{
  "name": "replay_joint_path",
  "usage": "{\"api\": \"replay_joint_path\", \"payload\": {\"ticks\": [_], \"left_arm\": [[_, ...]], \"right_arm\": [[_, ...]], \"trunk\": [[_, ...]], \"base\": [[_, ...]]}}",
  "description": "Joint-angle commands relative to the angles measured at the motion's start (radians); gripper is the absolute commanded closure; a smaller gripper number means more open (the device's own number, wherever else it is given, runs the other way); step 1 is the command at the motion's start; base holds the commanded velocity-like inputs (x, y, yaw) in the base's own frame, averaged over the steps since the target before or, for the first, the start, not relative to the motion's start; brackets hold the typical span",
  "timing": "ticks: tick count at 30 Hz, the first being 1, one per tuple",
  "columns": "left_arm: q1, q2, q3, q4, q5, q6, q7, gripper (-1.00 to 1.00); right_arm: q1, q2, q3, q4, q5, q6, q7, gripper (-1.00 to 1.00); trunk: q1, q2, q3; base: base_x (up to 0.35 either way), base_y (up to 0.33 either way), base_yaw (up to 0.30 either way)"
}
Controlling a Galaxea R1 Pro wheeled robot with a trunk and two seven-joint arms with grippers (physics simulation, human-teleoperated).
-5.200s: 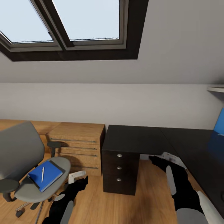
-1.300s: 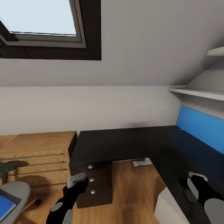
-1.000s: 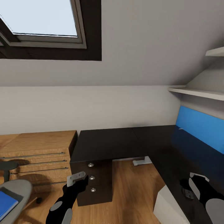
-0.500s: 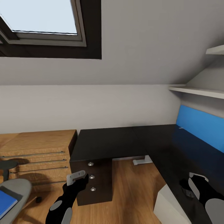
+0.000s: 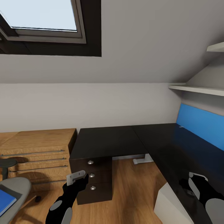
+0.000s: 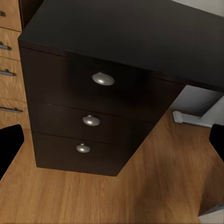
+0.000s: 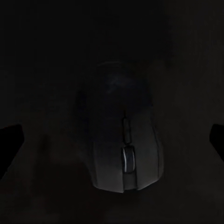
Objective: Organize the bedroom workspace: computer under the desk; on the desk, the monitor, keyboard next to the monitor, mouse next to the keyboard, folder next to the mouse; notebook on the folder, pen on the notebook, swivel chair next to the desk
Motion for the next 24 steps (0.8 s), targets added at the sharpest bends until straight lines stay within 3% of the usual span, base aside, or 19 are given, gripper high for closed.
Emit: {"api": "replay_joint_path", "payload": {"ticks": [1,24], "left_arm": [[-0.001,0.000,-0.002,-0.001,0.011,0.003,0.009,-1.00],[-0.001,0.000,-0.002,0.000,0.011,0.003,0.009,-1.00]], "right_arm": [[-0.001,0.000,0.000,-0.002,-0.010,0.004,-0.007,-1.00],[-0.001,-0.002,0.000,-0.002,-0.009,0.001,-0.007,-1.00]], "trunk": [[0.004,-0.008,-0.005],[0.092,-0.169,-0.077]], "base": [[0.000,0.000,0.000],[0.000,0.000,0.000]]}}
